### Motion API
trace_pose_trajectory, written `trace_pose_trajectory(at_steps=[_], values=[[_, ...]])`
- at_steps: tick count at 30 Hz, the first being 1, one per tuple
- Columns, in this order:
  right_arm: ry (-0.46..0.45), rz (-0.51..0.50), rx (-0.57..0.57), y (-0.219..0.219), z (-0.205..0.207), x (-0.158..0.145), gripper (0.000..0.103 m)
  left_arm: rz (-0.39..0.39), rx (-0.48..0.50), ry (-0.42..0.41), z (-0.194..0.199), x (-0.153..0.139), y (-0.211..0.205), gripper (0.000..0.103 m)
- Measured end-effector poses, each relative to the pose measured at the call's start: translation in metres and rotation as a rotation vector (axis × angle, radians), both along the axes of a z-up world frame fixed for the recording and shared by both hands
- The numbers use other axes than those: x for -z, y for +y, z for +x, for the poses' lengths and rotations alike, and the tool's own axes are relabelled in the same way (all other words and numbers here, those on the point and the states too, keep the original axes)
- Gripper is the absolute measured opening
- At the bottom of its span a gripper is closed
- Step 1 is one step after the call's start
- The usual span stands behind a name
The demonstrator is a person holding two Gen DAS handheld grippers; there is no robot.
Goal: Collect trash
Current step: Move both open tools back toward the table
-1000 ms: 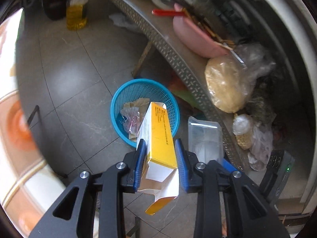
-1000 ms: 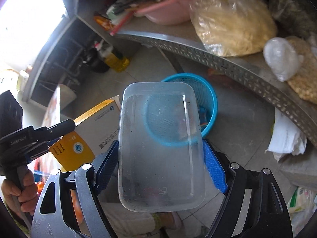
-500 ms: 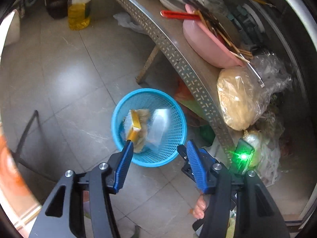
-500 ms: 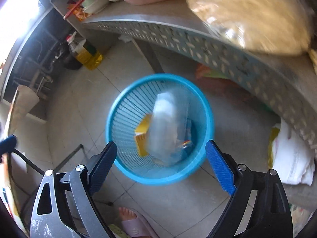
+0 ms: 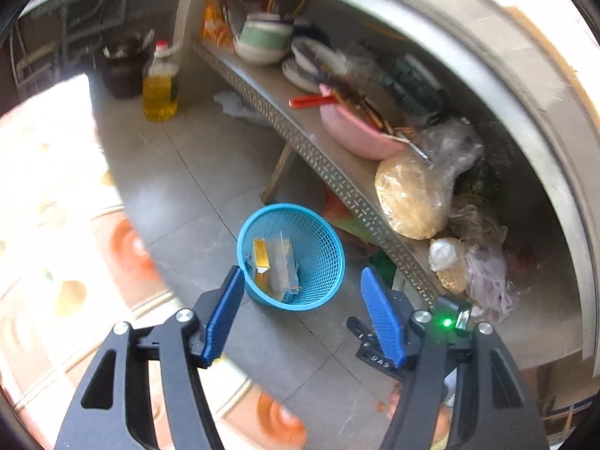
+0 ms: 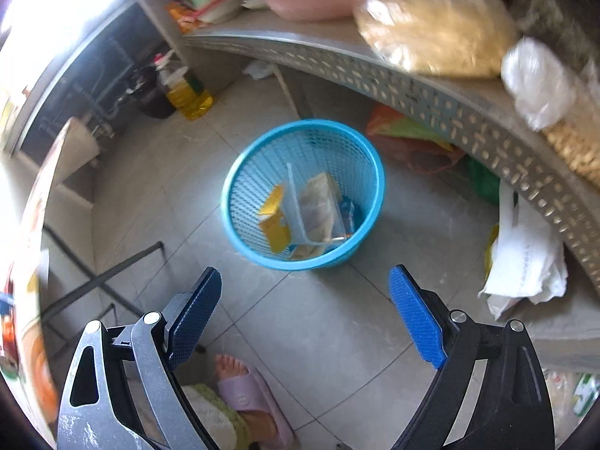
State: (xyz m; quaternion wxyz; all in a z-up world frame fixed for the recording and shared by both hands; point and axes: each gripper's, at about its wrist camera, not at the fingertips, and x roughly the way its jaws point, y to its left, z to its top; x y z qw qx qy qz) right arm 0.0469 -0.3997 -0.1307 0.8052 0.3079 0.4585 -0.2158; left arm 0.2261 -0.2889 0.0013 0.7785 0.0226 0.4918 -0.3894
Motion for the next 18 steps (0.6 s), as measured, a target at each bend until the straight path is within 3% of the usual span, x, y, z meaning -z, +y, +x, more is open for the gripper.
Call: trace_pose_trajectory(at_steps=[6,11,18], values=[[-0.127,-0.06,-0.13,0.034,0.006,-0.06,0.087,-0.023,-0.018,-0.136,-0.04,-0.025,0.066,0.068],[-0.217,-0.074,-0.263,0.071,0.013,-0.099,0.088,-0.067,-0.089,-0.18,-0.064,-0.037,0.137,0.074],[-0.291,-0.058,-0.414,0.118,0.027,-0.13,0.091,-0.045,-0.202,-0.285,-0.104,-0.038,0.234,0.08]])
